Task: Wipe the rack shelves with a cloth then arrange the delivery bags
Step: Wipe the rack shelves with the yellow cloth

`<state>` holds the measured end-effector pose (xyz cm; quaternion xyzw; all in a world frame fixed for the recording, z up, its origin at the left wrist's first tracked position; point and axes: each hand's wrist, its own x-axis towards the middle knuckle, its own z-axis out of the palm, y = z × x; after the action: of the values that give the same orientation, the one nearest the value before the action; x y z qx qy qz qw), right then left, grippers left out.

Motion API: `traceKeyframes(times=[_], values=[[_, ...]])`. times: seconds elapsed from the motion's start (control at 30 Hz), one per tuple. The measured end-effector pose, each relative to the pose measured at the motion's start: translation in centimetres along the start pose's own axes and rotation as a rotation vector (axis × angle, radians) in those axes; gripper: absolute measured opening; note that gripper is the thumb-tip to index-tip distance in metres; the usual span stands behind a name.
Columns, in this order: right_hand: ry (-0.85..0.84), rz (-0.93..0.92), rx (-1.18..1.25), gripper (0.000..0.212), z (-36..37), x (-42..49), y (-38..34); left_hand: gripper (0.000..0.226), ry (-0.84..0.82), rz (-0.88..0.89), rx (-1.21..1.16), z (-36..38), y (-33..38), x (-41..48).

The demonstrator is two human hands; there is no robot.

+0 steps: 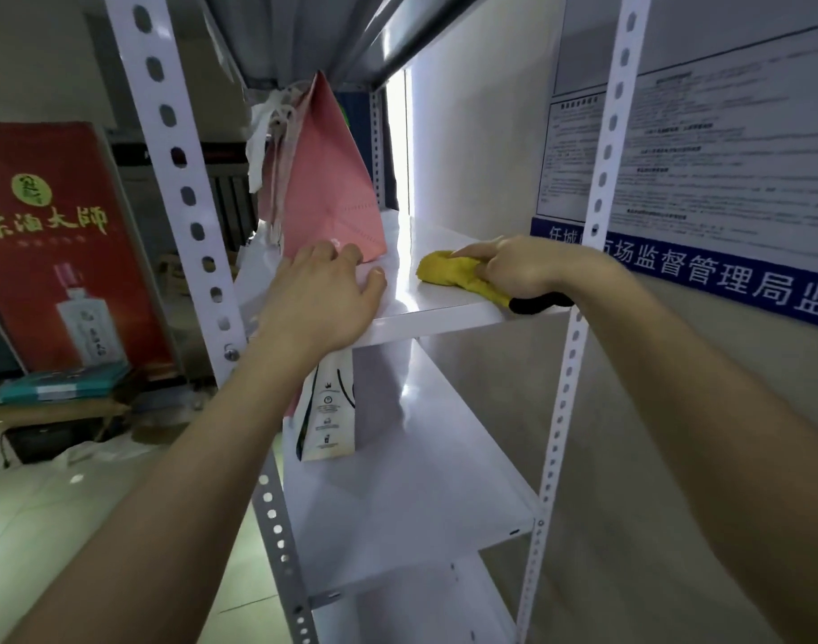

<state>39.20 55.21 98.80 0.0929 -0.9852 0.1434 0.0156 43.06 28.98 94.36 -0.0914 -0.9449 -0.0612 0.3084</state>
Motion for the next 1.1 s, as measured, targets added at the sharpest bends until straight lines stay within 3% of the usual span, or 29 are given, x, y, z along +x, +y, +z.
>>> traceKeyframes(times=[0.1,0.3,0.43,0.6,0.73,0.77,0.87,0.9,1.1], values=[[-0.053,0.037,-0.08,0.055,-0.6,4.4,-1.1,0.053,0.021,0.009,0.01,0.0,0.1,-0.1],[-0.125,0.095,-0.155,0.086,-0.7,13.5,-4.2,0.054,0.056,-0.004,0.063,0.2,0.1,-0.4],[-0.132,0.07,-0.172,0.09,-0.2,18.9,-3.5,0.052,0.073,-0.017,0.05,0.1,0.1,-0.2],[-0.123,0.014,-0.131,0.091,-0.1,16.0,-3.2,0.052,0.049,-0.038,0.075,-0.1,0.1,0.0],[-0.108,-0.021,-0.114,0.115,-0.5,9.5,-2.8,0.053,0.016,-0.055,0.066,-0.2,0.1,-0.1],[-0.104,-0.036,-0.111,0.11,-0.6,7.6,-2.4,0.053,0.003,-0.055,0.056,-0.2,0.2,-0.1],[-0.072,-0.028,-0.091,0.061,-0.5,3.4,0.0,0.053,-0.024,-0.054,0.023,-0.3,0.3,-0.2],[-0.049,-0.035,-0.073,0.054,-0.4,2.3,0.9,0.053,-0.024,-0.05,0.014,-0.3,0.4,-0.2],[0.057,-0.122,0.143,0.054,1.1,-4.2,-3.6,0.051,-0.013,-0.042,-0.002,-0.3,0.3,-0.4]])
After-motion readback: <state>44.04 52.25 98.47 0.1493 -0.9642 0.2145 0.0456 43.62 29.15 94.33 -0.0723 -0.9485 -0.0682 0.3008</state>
